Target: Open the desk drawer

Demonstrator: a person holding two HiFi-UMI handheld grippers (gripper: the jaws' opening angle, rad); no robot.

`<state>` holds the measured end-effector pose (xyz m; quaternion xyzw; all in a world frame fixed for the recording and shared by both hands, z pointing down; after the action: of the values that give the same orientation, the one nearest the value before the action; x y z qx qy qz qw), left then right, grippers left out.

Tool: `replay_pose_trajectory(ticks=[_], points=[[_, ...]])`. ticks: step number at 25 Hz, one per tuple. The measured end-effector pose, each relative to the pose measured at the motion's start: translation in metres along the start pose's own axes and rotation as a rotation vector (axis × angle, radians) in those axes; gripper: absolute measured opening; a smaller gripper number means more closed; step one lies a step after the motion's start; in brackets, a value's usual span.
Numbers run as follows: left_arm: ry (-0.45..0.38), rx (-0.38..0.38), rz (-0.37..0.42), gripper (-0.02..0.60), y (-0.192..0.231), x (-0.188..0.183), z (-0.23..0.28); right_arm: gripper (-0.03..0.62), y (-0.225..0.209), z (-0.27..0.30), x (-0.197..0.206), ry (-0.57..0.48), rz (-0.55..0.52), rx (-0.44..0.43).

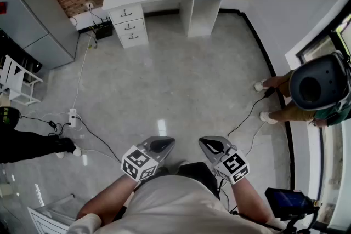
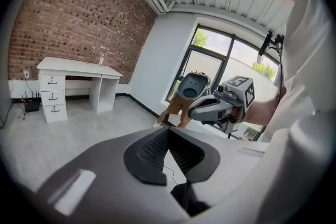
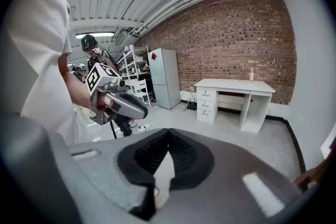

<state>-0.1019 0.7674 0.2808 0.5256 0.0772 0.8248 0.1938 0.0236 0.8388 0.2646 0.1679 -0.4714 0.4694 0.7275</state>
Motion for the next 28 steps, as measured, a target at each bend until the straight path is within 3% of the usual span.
replay_pose_trajectory(ticks=[3,7,12,17,23,28], points=[[-0.022,-0.01,-0.014,0.006,0.015,-0.001,-0.003,0.003,0.004,0.019,0.006,-0.019,-0.004,-0.009],[-0.07,-0.09,-0.03,0.006,0.002,0.002,-0.011,0.003,0.013,0.019,0.013,-0.013,-0.062,-0.129],[-0.157,-0.229,-0.102,0.006,-0.048,-0.014,-0.002,0.003,-0.001,-0.029,0.002,0.012,-0.204,-0.237],[-0.153,-0.317,-0.082,0.006,-0.085,-0.013,0.012,0.003,-0.029,-0.042,0.019,0.018,-0.204,-0.307],[-0.126,-0.369,-0.142,0.006,-0.067,-0.009,0.003,0.004,-0.037,-0.019,-0.001,-0.003,-0.212,-0.382],[-0.143,-0.36,-0.165,0.006,-0.009,-0.013,0.007,0.053,-0.05,0.032,-0.027,0.009,-0.232,-0.388]])
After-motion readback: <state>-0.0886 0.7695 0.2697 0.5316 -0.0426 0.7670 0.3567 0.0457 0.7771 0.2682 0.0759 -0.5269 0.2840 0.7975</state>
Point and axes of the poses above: the fingertips, and each gripper's own axes: z forward along the fingers, y to its left, x out of its underside, the point moved 4 cm from there along -z, backward along the fingers, and after that the axes turned 8 degrees about -x, right-handed, at the moved point
